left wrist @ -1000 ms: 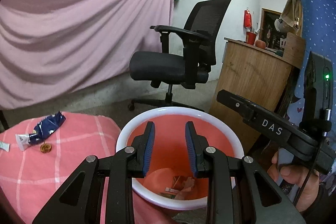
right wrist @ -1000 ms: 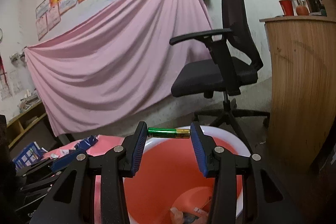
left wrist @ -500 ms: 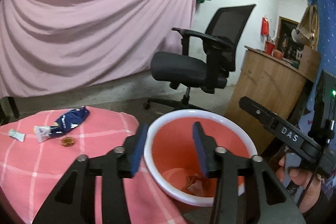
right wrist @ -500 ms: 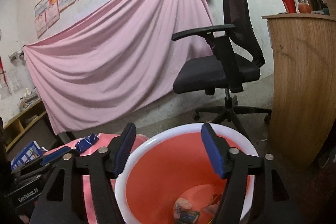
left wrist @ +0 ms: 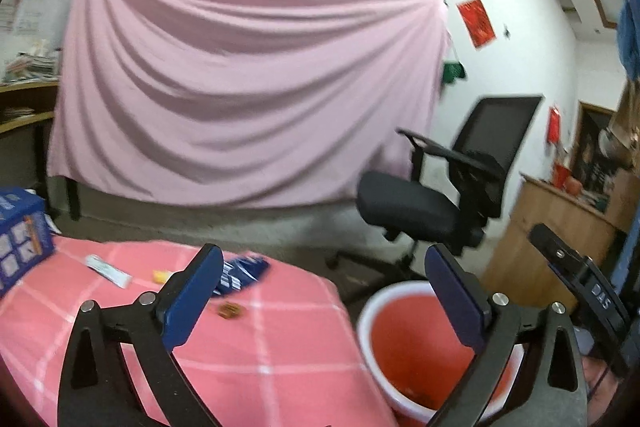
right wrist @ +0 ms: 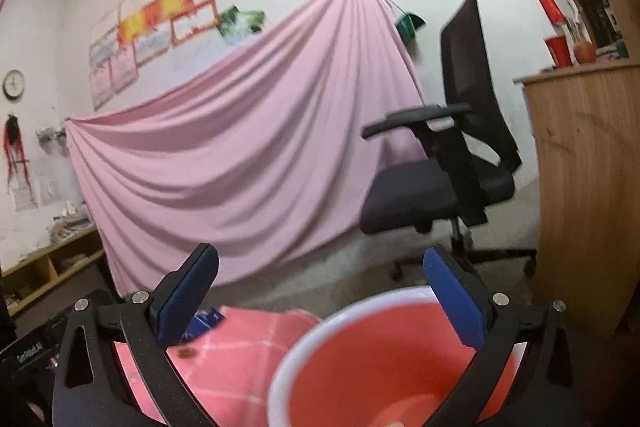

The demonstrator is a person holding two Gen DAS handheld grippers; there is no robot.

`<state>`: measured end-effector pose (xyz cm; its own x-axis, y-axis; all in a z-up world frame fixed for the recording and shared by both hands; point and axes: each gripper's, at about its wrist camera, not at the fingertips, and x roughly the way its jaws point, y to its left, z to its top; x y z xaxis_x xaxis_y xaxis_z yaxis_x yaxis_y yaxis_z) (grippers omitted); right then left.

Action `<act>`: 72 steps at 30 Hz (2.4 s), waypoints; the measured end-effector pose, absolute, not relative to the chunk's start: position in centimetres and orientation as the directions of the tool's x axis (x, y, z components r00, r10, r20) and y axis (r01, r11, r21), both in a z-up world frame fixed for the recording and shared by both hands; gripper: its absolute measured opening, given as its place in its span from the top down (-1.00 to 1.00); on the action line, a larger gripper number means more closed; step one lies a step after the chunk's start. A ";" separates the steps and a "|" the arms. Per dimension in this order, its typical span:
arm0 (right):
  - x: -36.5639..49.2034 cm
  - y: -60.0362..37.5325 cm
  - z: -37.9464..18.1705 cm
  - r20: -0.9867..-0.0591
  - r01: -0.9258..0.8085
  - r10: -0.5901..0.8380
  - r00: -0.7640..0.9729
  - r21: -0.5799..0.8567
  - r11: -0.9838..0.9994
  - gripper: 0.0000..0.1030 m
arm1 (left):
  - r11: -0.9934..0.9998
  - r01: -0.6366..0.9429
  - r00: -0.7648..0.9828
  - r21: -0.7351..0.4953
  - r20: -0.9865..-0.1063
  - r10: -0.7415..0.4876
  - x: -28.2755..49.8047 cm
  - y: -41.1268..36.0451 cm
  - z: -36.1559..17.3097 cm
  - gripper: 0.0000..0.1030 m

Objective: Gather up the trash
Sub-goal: 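Move both open tools back toward the remaining trash on the table, then grasp the white tube with the left tool while the right tool grasps the brown ring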

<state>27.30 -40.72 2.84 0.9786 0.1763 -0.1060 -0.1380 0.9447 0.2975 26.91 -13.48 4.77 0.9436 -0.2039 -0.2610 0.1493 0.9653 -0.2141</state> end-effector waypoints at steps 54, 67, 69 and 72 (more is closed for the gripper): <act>37.6 -18.4 -3.8 -0.590 -0.404 0.337 0.733 0.020 0.914 -0.75 | 0.975 -0.117 0.735 -0.189 -0.676 -0.043 36.7 7.3 -5.5 -0.69; 40.9 -16.6 -7.4 -0.790 -0.481 0.369 0.489 0.108 0.870 0.20 | 0.958 -0.196 0.617 -0.208 -0.785 -0.044 41.9 7.8 -6.6 -0.08; 40.8 -16.4 -7.3 -0.790 -0.490 0.371 0.488 0.104 0.866 0.31 | 0.960 -0.217 0.598 -0.174 -0.801 -0.010 42.5 7.4 -6.6 -0.03; 40.9 -16.4 -7.3 -0.789 -0.496 0.378 0.485 0.108 0.862 0.40 | 0.963 -0.241 0.575 -0.123 -0.817 0.039 43.4 6.7 -6.7 0.06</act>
